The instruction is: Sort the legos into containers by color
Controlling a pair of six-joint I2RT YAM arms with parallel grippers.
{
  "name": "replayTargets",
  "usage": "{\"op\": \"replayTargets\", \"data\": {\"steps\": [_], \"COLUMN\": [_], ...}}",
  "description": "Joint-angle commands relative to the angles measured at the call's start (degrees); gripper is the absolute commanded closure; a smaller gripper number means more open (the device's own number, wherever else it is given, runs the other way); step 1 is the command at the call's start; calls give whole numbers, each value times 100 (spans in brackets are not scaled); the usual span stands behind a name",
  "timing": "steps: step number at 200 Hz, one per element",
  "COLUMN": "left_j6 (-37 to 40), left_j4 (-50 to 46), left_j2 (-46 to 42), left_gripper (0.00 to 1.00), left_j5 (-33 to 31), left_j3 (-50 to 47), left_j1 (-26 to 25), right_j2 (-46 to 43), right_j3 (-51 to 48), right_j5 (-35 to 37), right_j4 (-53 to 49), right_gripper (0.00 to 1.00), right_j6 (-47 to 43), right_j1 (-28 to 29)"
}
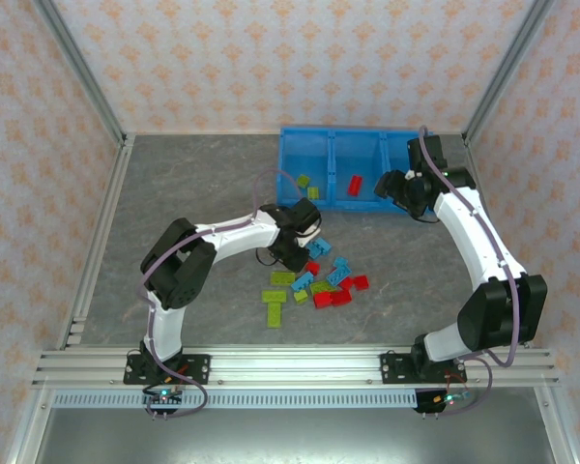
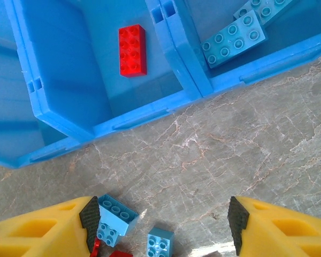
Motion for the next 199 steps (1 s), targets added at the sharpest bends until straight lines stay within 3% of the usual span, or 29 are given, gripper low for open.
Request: {"op": "replayTargets", "data": {"steps": [1,31,50,77,104,129,171,199], "left_j6": [-89,-83,0,36,112,136,55,-42], "left_j4": [32,-218,-411,-568,63,201,671,741], "left_j2": [-605,-1186,-1110,-57,1130,2143,2813,2840], "left_gripper": [90,90,90,90,90,89,77,53], "left_j5": [22,-16,-118,-304,-854,-935,-1061,-959], "left_j3": [54,596,1358,2943,4098,5330,6118,6273], "left_j1": [20,19,17,16,29,27,34,34], "right_j2": [-71,-238,-377,-561,-683,-824,-941,-970], "right_j3": [242,250,199,90,-13,-163,-215,-204], "right_j5": [25,-127,-194,-150,-49,-93,15,15], "right_j4": [-218,-249,-236,-164,-142,-60,-147,-166], "right_gripper": [33,33,33,33,33,33,33,33], "right_j6": [-14,55,135,225,284,362,279,278], "right_j1": [43,58,88,105,105,106,106,104]}}
